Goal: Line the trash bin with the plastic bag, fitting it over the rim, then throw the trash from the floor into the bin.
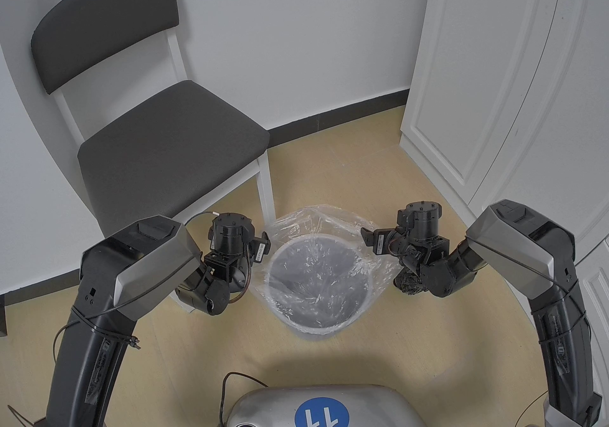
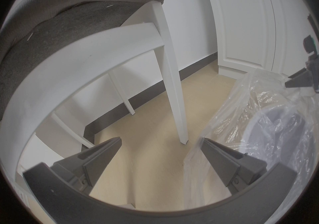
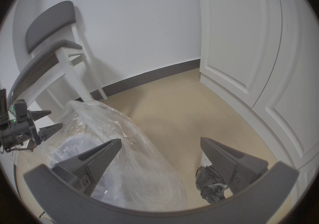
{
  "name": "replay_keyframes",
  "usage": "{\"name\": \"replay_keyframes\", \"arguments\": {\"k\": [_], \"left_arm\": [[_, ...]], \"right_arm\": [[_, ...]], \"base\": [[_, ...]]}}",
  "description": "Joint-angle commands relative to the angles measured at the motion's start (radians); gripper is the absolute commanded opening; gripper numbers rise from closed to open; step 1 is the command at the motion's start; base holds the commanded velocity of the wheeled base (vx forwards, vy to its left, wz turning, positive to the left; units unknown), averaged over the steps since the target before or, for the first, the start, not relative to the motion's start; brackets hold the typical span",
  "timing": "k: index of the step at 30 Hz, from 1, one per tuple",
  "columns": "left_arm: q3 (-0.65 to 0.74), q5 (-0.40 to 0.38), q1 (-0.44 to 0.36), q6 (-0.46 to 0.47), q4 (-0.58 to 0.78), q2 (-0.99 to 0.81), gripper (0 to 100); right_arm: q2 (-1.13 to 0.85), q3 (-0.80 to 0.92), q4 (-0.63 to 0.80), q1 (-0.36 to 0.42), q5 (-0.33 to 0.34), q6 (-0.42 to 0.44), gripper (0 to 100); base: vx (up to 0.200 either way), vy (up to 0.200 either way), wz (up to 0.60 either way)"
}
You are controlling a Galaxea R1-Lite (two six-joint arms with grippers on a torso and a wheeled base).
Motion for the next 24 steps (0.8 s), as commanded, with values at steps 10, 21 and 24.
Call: {"name": "replay_keyframes", "arguments": {"k": [10,21,24], "left_arm": [[-0.098,0.001,0.021,0.001,0.014,0.104,100],[-0.041,0.002,0.046,0.003,0.054,0.104,100],[0.017,0.002,0.050,0.004,0.054,0.073,100]], "right_arm": [[0.121,-0.093,0.002,-0.003,-0.003,0.015,100],[0.144,-0.094,0.031,-0.009,-0.003,0.009,100],[0.133,-0.091,0.083,-0.012,-0.003,0.011,100]], "base": [[0.000,0.000,0.00],[0.000,0.000,0.00],[0.000,0.000,0.00]]}}
